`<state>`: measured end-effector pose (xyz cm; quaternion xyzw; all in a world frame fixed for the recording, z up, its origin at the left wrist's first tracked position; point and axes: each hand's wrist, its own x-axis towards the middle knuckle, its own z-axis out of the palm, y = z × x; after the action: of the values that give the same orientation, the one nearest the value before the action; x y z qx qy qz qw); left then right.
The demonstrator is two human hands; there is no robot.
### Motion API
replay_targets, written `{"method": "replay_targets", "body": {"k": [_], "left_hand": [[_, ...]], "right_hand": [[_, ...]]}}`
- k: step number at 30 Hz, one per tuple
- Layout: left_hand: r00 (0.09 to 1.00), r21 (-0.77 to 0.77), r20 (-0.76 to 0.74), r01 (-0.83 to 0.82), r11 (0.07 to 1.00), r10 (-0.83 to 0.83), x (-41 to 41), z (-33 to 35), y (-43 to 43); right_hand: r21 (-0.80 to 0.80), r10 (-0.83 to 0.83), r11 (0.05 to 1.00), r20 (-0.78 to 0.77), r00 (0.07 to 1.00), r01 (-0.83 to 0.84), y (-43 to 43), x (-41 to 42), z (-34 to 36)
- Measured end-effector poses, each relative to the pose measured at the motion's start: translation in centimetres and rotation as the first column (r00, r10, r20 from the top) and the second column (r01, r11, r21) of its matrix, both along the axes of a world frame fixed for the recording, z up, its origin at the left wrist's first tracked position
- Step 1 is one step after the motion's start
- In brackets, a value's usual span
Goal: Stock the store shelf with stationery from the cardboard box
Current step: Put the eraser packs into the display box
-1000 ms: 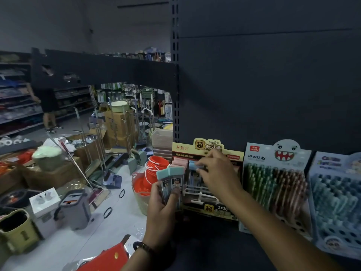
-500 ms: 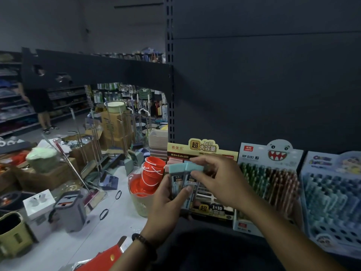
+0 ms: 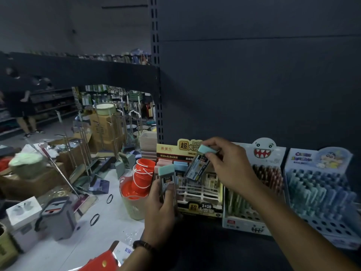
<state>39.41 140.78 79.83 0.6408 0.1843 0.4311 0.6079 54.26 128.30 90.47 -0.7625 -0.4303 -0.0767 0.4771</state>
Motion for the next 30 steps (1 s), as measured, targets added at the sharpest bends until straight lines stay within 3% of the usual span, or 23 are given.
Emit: {"method": "replay_targets", "body": {"k": [6, 13, 30], "left_hand": [[0.998, -0.046, -0.044, -0.043, 0.998, 0.041, -0.1, -0.8, 0.8], [0.997, 0.059, -0.054, -0.055, 0.997, 0.059, -0.1, -1.0, 0.9], [0.998, 0.076, -0.057, 0.0, 0.997, 0.005, -0.2, -0.9, 0.6]], "right_hand": [[-0.156, -0.078, 0.984, 0.091, 0.993, 0.091, 1.2, -0.1, -1.1], [-0.272, -0.08, 0.954, 0.176, 0.981, 0.127, 1.9, -0.7, -1.6], [-0.402, -0.094, 0.876, 0.398, 0.913, 0.265, 3.6, -1.0, -2.1]]}}
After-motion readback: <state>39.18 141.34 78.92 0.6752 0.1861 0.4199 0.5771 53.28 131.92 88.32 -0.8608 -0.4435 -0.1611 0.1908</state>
